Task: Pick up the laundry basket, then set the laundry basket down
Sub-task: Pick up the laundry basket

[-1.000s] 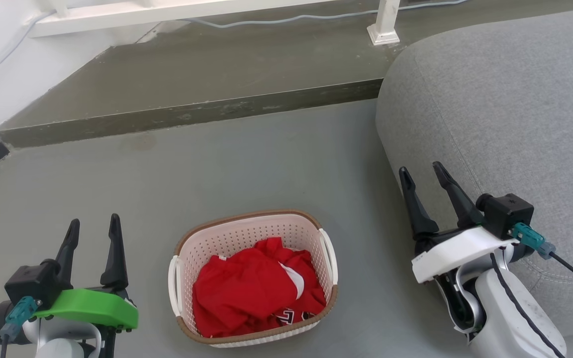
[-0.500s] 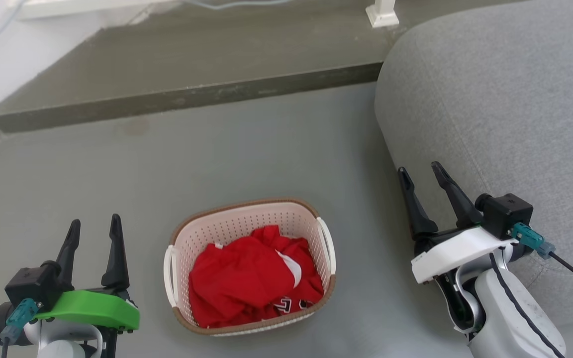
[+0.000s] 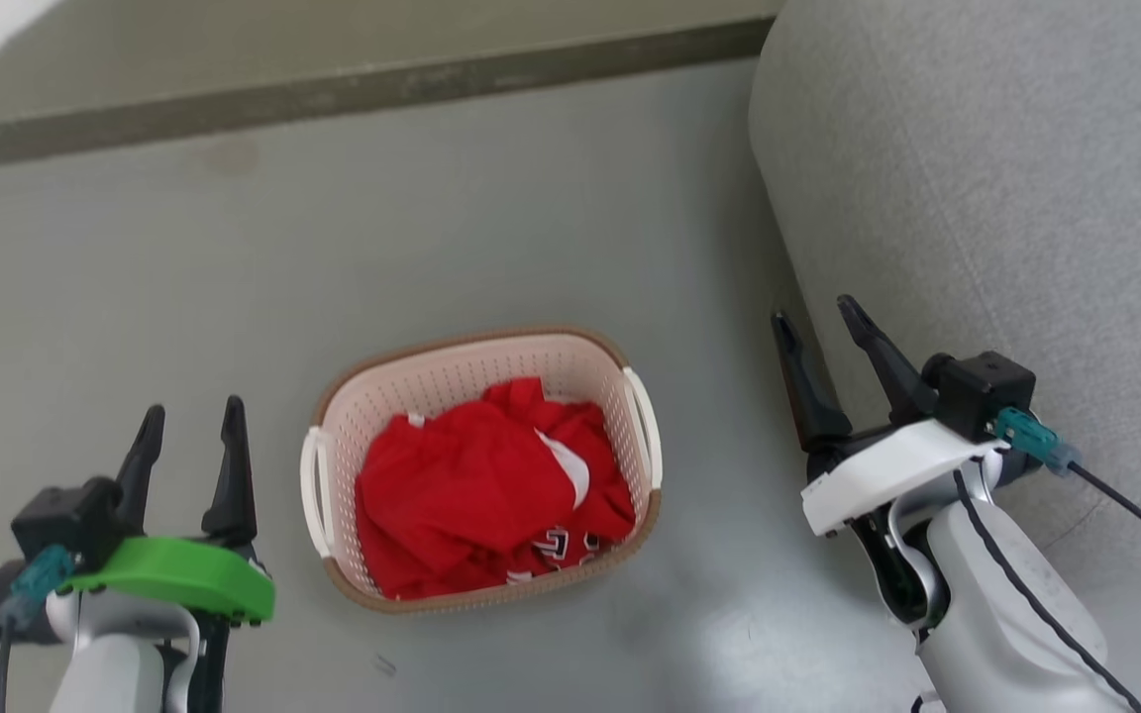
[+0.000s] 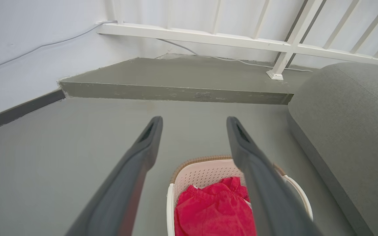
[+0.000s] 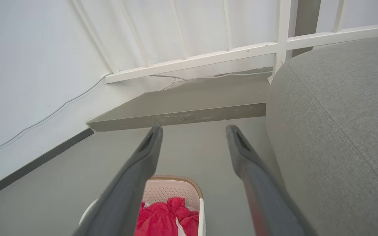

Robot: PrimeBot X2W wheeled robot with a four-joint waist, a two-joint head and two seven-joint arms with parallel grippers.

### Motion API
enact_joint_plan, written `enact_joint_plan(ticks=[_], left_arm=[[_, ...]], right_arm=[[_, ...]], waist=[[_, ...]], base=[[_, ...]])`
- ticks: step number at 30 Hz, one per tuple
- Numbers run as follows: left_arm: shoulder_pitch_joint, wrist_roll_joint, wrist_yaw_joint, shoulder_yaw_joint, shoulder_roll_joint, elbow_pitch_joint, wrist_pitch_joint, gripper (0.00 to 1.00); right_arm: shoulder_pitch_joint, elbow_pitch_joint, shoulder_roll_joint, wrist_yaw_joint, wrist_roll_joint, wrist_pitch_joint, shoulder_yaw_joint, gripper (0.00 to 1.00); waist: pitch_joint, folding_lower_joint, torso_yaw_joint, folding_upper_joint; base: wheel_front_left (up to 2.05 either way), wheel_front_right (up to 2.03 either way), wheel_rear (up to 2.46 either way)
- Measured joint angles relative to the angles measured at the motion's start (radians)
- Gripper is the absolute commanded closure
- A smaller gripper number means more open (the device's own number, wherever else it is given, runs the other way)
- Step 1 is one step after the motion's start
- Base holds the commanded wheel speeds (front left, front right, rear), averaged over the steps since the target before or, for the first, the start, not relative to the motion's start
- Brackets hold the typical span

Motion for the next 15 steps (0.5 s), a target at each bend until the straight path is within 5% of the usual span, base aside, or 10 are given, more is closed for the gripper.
enact_joint_plan(ticks=[15], left_arm=[[-0.153, -0.036, -0.013, -0.015, 0.022, 0.099, 0.058, 0.0]], right_arm=[[-0.166, 0.121, -0.001, 0.001, 0.014, 0.0, 0.05, 0.0]], waist=[[0.183, 0.0001, -0.01, 0.0]], base=[[0.0, 0.0, 0.0]])
